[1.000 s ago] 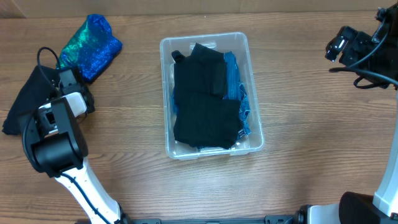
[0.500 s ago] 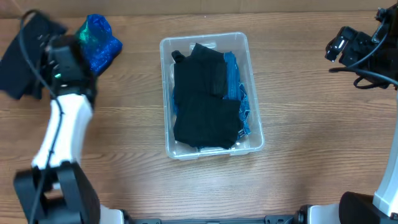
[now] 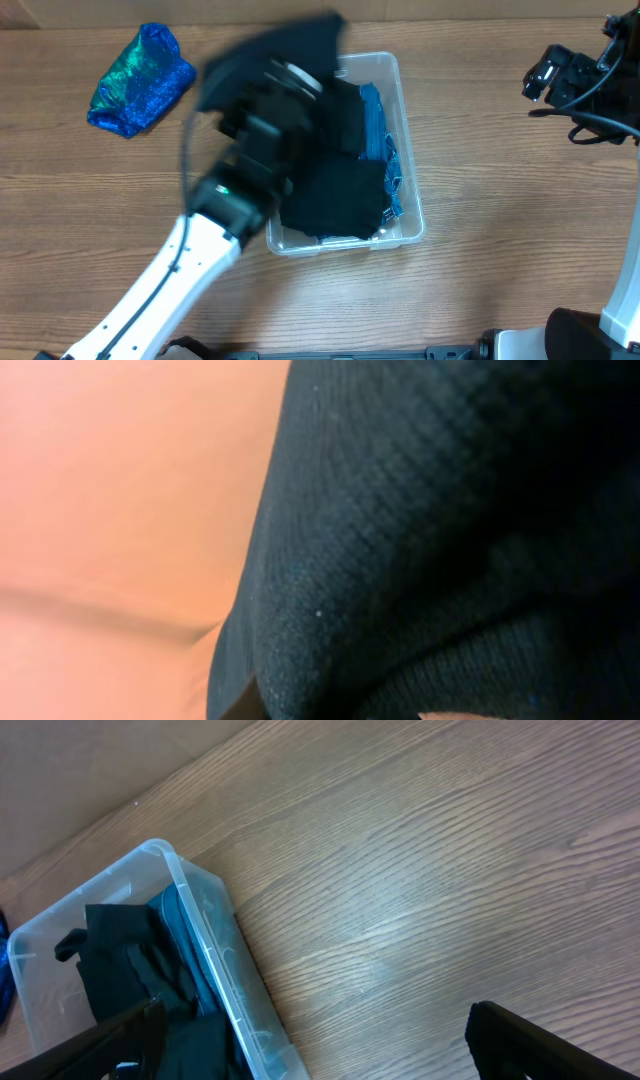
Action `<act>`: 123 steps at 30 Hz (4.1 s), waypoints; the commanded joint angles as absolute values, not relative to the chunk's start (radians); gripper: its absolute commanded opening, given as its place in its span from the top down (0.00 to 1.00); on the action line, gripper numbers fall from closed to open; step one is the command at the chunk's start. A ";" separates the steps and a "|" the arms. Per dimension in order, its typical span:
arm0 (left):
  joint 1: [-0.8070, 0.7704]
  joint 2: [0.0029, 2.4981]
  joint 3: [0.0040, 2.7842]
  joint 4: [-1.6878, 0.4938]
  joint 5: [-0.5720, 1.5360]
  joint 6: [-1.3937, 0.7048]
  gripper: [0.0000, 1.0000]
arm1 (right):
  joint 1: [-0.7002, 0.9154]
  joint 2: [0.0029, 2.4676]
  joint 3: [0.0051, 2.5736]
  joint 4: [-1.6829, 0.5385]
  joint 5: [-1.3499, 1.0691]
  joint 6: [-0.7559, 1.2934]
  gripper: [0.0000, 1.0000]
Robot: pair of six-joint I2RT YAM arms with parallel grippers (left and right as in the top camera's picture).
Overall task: Pack container
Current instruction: 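Carry the black garment right and drop it into the bin, then press the black garment flat inside the bin with the left gripper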
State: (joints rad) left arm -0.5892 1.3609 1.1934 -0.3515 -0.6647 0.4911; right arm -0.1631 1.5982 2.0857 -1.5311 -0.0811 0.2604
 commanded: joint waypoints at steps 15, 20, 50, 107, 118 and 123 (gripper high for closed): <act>-0.770 1.359 1.209 -0.689 -0.510 0.212 0.96 | -0.164 1.583 2.093 -1.540 -0.081 0.253 0.00; -0.776 1.359 1.209 -0.686 -0.572 0.209 0.96 | -0.164 1.583 2.093 -1.540 -0.081 0.253 0.00; -0.840 1.475 1.209 -0.802 -0.496 -0.011 0.96 | -0.164 1.583 2.093 -1.541 -0.080 0.253 0.00; -0.731 1.868 1.328 -1.012 0.433 -0.403 0.96 | -0.164 1.583 2.093 -1.541 -0.080 0.253 0.00; -0.694 1.751 1.517 -1.086 0.173 -0.332 0.96 | -0.164 1.583 2.093 -1.544 -0.080 0.253 0.00; -0.678 1.680 1.629 -1.128 0.020 -0.314 0.95 | -0.164 1.583 2.093 -1.544 -0.080 0.253 0.00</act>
State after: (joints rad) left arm -0.6952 1.7706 1.5330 -1.1103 0.1856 -0.3576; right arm -0.1631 1.5978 2.0857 -1.5459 -0.0811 0.2607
